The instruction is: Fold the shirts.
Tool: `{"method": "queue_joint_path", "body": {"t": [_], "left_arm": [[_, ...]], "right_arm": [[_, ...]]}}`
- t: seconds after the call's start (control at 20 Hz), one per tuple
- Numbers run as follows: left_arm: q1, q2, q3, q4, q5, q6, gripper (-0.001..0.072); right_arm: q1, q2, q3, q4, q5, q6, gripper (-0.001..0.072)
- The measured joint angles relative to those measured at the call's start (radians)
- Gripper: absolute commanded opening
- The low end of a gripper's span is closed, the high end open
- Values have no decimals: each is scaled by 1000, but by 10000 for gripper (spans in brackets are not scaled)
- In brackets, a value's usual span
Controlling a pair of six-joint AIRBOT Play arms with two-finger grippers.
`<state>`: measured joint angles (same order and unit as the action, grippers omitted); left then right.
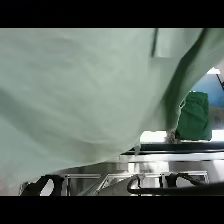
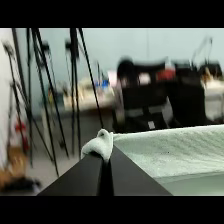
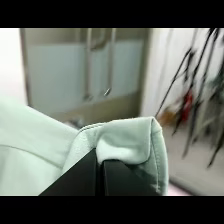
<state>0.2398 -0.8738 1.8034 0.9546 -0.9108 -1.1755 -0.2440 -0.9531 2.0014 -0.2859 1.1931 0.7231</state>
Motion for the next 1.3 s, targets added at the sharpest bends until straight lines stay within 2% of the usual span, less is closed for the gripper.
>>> {"method": "queue_joint_path", "body": {"t": [0.15, 0.3, 0.4, 0.5, 0.55, 0.6, 0.65, 0.7, 0.75, 0.85, 1.05, 1.15, 1.3], "left_arm": [[-7, -193, -102, -10, -43, 12, 15], [-30, -441, -195, -24, -40, 56, 16], [-47, -630, -217, -25, -40, 80, 19], [-60, -805, -192, -31, -53, 86, 21], [-63, -875, -167, -31, -72, 85, 22], [-65, -935, -133, -34, -91, 78, 25], [-65, -987, -92, -38, -118, 75, 313], [-61, -1030, -46, -37, -158, 69, 681], [-55, -1057, -2, -35, -195, 62, 704], [-27, -1086, 92, -35, -286, 31, 704], [52, -1080, 142, -31, -515, -65, 704], [87, -1029, 34, -30, -592, -98, 704], [124, -906, -249, -2, -617, -108, 704]], "right_arm": [[89, -179, -105, -19, 11, -37, 13], [175, -400, -157, -98, -83, -58, 20], [217, -556, -172, -123, -174, -63, 176], [239, -677, -179, -105, -238, -63, 182], [245, -724, -182, -90, -256, -63, 209], [248, -756, -183, -83, -263, -62, 324], [247, -773, -184, -76, -264, -62, 322], [241, -776, -184, -67, -261, -60, 322], [229, -768, -184, -65, -249, -43, 322], [190, -727, -186, -101, -198, 14, 321], [96, -637, -187, -313, 14, 183, 322], [52, -614, -199, -401, 133, 244, 322], [3, -600, -257, -468, 249, 286, 322]]}}
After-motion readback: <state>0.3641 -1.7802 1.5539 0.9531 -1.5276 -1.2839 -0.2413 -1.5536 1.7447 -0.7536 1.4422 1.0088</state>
